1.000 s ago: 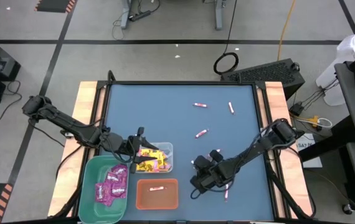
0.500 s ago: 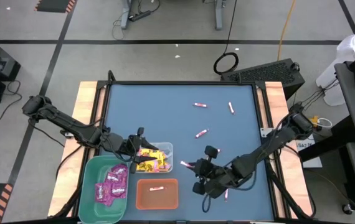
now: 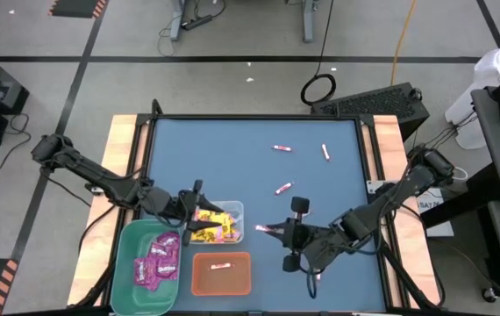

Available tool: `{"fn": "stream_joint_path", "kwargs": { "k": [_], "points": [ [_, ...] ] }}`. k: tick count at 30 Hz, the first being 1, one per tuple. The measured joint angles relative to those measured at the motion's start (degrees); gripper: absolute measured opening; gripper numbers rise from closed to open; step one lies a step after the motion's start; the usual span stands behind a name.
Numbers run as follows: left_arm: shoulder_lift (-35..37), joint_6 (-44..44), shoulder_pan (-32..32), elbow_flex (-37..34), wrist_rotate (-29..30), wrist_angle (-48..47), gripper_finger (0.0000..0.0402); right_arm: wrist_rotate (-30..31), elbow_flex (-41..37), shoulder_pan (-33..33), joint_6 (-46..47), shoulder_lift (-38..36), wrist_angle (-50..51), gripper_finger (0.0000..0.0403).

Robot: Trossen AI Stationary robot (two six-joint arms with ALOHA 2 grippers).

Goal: Sort candy
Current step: Put the red candy into the orange bin

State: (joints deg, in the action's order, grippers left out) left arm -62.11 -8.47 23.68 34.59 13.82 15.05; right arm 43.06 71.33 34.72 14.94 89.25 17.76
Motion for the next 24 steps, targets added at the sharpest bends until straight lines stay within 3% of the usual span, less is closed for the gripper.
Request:
{"fn": "stream_joint_path", "kwargs": {
  "k": [5, 11, 15, 24],
  "points": [
    [0.0, 0.0, 0.8, 0.0, 0.0, -0.5, 0.0183, 0.0, -1.1, 0.3, -4.0, 0.7, -6.1, 0.0024],
    [0.0, 0.0, 1.6, 0.0, 0.0, -0.5, 0.0183, -2.0, -8.7, -0.3, -15.4, 0.7, -29.8, 0.0024],
    [0.0, 0.0, 2.0, 0.0, 0.0, -0.6, 0.0183, -5.9, -11.5, -1.6, -17.4, 0.7, -39.2, 0.0024],
    [0.0, -0.1, 2.0, 0.0, 0.1, -0.6, 0.0183, -7.2, -13.3, -2.1, -16.3, 0.7, -42.9, 0.0024]
  ]
}}
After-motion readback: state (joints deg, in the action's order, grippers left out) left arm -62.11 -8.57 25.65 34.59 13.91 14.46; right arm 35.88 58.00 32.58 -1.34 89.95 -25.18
